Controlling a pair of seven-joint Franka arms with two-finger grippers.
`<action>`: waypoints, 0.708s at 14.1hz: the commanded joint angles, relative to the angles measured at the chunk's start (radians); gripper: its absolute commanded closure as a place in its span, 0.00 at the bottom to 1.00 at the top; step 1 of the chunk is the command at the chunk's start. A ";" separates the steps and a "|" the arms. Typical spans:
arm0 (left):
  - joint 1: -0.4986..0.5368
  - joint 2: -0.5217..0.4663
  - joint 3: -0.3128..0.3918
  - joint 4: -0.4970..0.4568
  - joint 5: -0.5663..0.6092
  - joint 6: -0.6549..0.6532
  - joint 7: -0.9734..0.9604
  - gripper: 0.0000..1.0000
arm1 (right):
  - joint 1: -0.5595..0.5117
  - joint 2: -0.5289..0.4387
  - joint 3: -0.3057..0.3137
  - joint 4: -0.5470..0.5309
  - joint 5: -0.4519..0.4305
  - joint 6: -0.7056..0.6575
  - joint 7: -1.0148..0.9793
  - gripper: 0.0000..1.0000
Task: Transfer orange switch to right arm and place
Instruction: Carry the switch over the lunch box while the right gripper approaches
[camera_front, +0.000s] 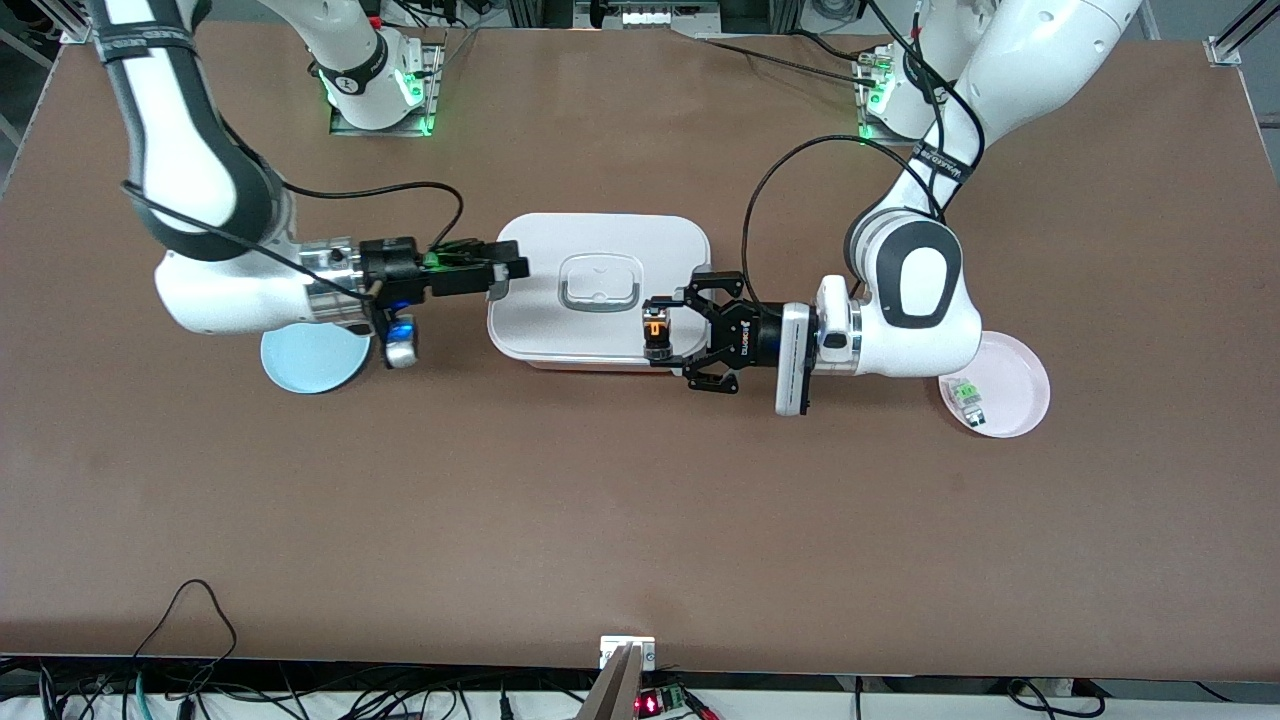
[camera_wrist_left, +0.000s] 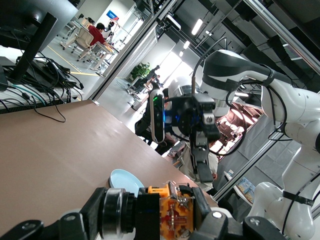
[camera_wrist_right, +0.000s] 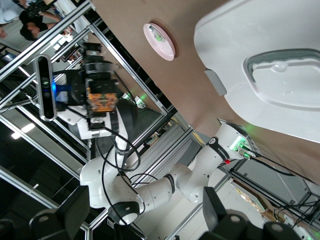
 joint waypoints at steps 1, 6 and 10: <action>-0.003 -0.006 0.003 -0.001 -0.031 0.006 0.037 0.94 | 0.007 0.038 -0.002 -0.005 0.037 -0.001 0.019 0.00; -0.003 -0.006 0.003 -0.007 -0.029 0.003 0.038 0.94 | 0.047 0.078 0.040 -0.004 0.138 0.042 0.085 0.00; -0.037 -0.016 0.003 -0.035 -0.031 0.006 0.078 0.98 | 0.073 0.079 0.038 0.004 0.190 0.069 0.067 0.00</action>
